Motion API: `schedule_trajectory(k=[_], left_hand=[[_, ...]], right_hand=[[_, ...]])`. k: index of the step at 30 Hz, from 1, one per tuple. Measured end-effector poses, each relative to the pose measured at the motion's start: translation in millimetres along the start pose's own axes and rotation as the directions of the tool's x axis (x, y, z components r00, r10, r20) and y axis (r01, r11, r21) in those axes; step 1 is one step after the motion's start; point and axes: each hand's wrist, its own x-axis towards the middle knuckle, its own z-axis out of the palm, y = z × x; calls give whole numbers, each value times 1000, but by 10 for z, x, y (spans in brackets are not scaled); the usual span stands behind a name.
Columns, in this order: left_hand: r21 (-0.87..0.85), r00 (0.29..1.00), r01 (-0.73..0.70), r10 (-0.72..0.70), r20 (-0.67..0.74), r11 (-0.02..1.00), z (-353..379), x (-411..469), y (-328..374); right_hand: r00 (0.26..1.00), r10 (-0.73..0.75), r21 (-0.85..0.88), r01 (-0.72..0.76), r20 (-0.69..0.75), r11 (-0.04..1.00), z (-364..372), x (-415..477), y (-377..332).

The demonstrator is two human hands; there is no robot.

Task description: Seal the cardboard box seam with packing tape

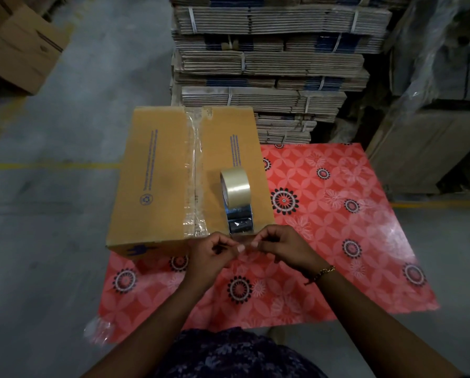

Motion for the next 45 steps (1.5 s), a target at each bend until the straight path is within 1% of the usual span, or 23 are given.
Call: schedule_trajectory(k=[4, 9, 12, 15, 17, 19, 20, 22, 24, 31, 33, 36, 40, 45], left_hand=[[-52, 995, 74, -77, -55, 996, 41, -8, 18], [-152, 983, 139, -155, -100, 978, 127, -26, 71], [-194, 975, 161, -187, -121, 968, 173, -31, 96], [-222, 967, 187, -218, -129, 957, 221, -27, 135], [-244, 963, 199, -236, -132, 949, 240, -20, 160], [-259, 960, 205, -246, -135, 944, 246, -25, 175], [-266, 958, 208, -251, -139, 941, 247, -31, 175], [-274, 956, 208, -255, -147, 939, 253, -47, 165], [-272, 955, 208, -255, -149, 940, 262, -58, 160], [-285, 954, 209, -259, -150, 936, 278, -82, 191], [-311, 952, 199, -259, -164, 929, 270, -89, 211], [-353, 955, 190, -255, -149, 916, 250, -91, 245], [-375, 940, 244, -313, -135, 894, 271, -130, 248], [-355, 935, 305, -348, -64, 884, 328, -168, 252]], right_hand=[[996, 82, -27, -82, 30, 996, -4, 39, -94], [981, 192, -27, -192, -16, 981, 16, 126, -142], [974, 226, -21, -226, -22, 974, 29, 136, -159], [978, 199, -17, -200, -56, 980, 60, 94, -160], [976, 169, 106, -156, -134, 982, 114, 17, -160], [957, 212, 278, -153, -196, 948, 169, -72, -137], [951, 242, 319, -173, -193, 932, 202, -118, -133], [952, 278, 330, -223, -130, 917, 279, -180, -122], [957, 271, 362, -219, -99, 906, 361, -170, -113], [942, 296, 438, -202, -156, 876, 447, -71, -59], [938, 297, 441, -193, -178, 877, 437, -68, -50], [935, 296, 428, -191, -194, 883, 411, -58, -26], [944, 277, 437, -175, -180, 882, 398, -57, -21], [941, 291, 436, -192, -173, 879, 384, -43, -23]])
